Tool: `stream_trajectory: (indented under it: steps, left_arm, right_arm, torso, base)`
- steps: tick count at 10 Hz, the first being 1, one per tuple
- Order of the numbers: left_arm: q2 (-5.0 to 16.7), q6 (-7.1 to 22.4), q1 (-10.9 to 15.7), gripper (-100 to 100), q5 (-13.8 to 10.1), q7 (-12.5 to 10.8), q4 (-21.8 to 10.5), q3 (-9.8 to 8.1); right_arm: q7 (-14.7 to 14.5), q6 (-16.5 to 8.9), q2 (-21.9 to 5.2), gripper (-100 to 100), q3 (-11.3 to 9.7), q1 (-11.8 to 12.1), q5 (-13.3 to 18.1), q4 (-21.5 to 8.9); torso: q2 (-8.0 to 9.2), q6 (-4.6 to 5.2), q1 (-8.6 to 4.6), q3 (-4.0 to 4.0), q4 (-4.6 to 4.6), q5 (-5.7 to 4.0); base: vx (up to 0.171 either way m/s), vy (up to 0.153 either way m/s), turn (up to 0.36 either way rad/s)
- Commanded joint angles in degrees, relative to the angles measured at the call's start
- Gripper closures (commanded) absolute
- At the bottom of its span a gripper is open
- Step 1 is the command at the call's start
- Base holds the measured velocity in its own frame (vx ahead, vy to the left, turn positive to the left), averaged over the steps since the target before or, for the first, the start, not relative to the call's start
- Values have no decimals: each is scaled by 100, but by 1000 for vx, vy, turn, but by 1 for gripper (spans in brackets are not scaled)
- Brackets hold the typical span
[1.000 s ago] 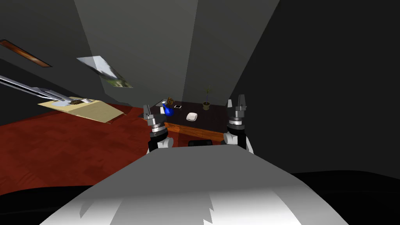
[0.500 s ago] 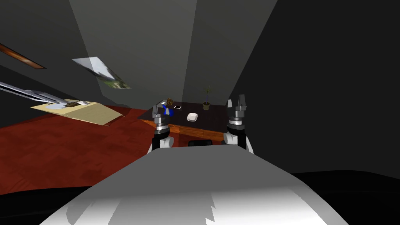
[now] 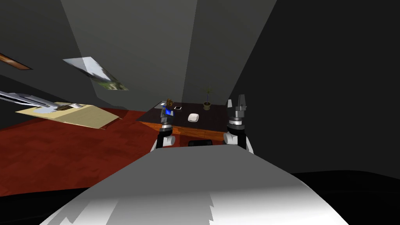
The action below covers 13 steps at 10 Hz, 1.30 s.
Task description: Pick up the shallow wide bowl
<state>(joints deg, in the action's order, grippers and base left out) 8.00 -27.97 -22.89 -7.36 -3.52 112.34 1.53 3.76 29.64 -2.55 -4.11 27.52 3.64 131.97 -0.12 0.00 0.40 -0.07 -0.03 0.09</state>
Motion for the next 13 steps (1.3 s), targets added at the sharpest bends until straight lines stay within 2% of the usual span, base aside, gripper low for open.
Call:
stream_trajectory:
  steps: [1,9,10,11,13]
  left_arm:
    - [57,223,186,-100,-36,30,-282,-9]
    - [132,1239,1067,-100,-54,151,-1879,38]
    - [132,1244,1067,-100,-54,151,-1930,38]
    - [131,1406,1182,-100,-34,151,-2087,35]
    - [131,1406,1182,-100,-34,151,-2143,35]
  right_arm:
    - [0,0,0,0,0,0,0,0]
    - [0,0,0,0,0,0,0,0]
    - [0,0,1,0,0,0,0,0]
    - [0,0,1,0,0,0,0,0]
    - [0,0,1,0,-1,0,0,0]
  torso:
    - [0,0,0,0,0,0]
    - [2,-1,-13,1,0,-2]
    - [1,-1,-20,1,0,-4]
    - [2,-2,-29,1,0,-6]
    - [4,-2,-40,2,1,-8]
  base:
    - [22,120,-70]
    - [17,96,-75]
    - [11,30,-16]
    - [9,14,-47]
    - [3,3,-10]
